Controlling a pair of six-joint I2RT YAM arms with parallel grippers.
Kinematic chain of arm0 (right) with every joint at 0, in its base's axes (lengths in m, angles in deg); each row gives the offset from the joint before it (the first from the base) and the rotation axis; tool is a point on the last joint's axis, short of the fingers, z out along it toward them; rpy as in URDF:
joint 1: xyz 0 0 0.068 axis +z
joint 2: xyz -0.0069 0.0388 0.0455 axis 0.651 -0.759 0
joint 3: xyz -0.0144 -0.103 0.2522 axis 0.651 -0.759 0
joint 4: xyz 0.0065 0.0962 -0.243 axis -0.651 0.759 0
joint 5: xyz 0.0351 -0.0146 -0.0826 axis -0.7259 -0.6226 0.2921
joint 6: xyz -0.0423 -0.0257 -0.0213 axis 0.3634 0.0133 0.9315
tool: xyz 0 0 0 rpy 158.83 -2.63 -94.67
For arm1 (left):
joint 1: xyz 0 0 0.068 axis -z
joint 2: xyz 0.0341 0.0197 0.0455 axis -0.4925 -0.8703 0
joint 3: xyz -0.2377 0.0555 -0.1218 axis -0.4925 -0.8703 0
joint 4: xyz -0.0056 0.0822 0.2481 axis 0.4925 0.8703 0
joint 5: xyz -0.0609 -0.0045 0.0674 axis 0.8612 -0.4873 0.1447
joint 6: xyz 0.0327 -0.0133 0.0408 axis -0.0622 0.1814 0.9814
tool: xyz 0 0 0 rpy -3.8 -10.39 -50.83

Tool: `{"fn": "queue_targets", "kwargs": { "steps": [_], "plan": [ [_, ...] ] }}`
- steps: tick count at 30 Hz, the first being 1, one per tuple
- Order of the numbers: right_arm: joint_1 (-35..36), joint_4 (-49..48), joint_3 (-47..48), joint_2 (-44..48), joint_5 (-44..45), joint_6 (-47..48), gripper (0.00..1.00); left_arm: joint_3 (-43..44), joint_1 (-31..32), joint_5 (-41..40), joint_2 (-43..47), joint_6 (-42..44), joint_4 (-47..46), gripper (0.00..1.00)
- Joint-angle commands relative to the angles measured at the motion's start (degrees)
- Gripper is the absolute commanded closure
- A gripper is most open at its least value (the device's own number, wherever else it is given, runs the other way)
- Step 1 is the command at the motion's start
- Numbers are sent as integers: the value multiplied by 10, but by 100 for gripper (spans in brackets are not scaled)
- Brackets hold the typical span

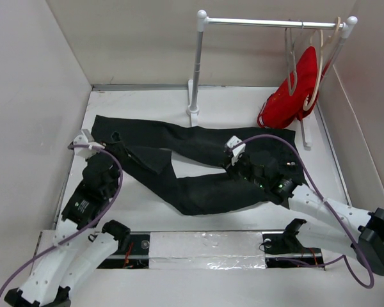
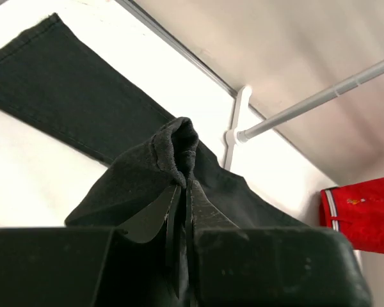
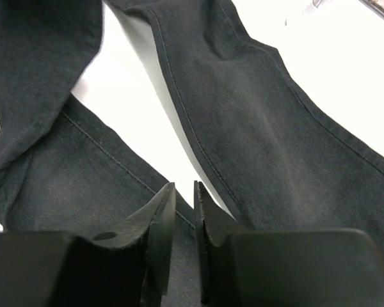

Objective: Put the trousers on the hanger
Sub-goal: Flatten out the trousers at the center of the board.

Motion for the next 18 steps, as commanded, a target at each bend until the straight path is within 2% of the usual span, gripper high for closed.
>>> {"fn": "queue_targets", "kwargs": {
  "steps": [1,3,4,5,6,8,10,11,12,13,14,16,18],
  "plan": [
    [-5,-47,3,-3,-35,-4,74,-16,-2,-26,44,-18,21,100],
    [0,-38,11,-17,-48,2,73,-13,-2,-63,61,-36,40,100],
    [0,-32,16,-20,-50,3,76,-12,-2,-83,62,-57,68,100],
    [8,-30,20,-27,-50,3,89,-10,-2,-104,62,-75,87,100],
    [17,-30,21,-31,-51,3,93,-9,-2,-138,65,-94,103,100],
    [32,-29,23,-39,-55,5,99,-15,-2,-153,73,-116,104,100],
    [43,-16,37,-50,-46,12,100,-32,-2,-167,88,-124,70,100],
    [51,-5,40,-52,-41,13,100,-35,-2,-168,93,-104,52,98],
    [51,-4,43,-52,-38,13,99,-35,-2,-171,90,-97,41,91],
    [56,-6,43,-54,-43,15,98,-32,-2,-174,83,-92,38,81],
    [56,-4,46,-57,-48,16,94,-27,-2,-177,73,-87,43,66],
    [66,5,61,-72,-51,27,88,-10,-2,-188,36,-93,59,65],
    [73,9,75,-88,-53,31,76,-13,-2,-168,3,-80,35,56]
  ]
}}
